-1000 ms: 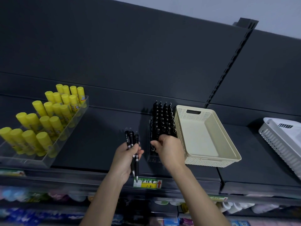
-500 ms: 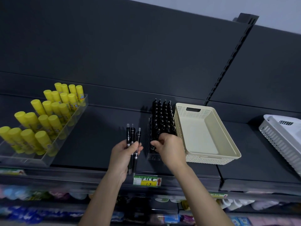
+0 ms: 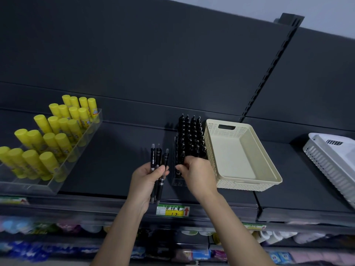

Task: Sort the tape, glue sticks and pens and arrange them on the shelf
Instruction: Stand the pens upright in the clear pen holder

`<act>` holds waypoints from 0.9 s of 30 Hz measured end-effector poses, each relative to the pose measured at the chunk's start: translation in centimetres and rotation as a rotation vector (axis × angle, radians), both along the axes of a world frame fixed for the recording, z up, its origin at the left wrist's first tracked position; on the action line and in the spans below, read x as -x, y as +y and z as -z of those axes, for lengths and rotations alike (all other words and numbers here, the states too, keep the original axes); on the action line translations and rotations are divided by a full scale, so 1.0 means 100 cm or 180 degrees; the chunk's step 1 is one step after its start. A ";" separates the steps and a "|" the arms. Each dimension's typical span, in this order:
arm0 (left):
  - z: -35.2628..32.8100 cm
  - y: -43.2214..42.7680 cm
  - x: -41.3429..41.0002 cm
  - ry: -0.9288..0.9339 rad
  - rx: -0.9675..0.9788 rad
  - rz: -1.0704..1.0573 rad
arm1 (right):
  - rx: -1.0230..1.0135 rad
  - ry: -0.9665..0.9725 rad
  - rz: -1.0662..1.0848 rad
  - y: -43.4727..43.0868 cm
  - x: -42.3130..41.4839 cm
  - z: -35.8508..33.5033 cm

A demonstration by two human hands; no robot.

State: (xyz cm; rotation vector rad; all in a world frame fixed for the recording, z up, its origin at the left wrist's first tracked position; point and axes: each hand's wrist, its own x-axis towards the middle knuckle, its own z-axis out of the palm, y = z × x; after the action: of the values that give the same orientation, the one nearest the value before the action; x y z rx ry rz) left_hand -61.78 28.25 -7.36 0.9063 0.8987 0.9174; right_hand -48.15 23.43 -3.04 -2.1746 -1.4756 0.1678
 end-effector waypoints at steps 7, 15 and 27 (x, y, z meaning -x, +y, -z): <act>-0.007 -0.004 0.004 0.0076 -0.0394 0.0318 | -0.0039 0.1122 0.0150 -0.010 -0.005 -0.005; -0.009 -0.011 -0.007 0.0288 -0.0582 0.0658 | -0.0517 0.2608 0.0038 -0.017 0.000 -0.013; -0.004 -0.004 -0.017 0.0392 0.0143 -0.0044 | -0.1321 0.0898 0.0347 -0.018 -0.018 -0.031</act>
State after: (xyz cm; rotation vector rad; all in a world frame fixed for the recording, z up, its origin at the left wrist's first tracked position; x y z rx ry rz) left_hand -60.10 27.88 -6.98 0.9265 1.0282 0.8571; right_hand -46.36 21.66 0.07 -1.8056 -1.1171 0.1128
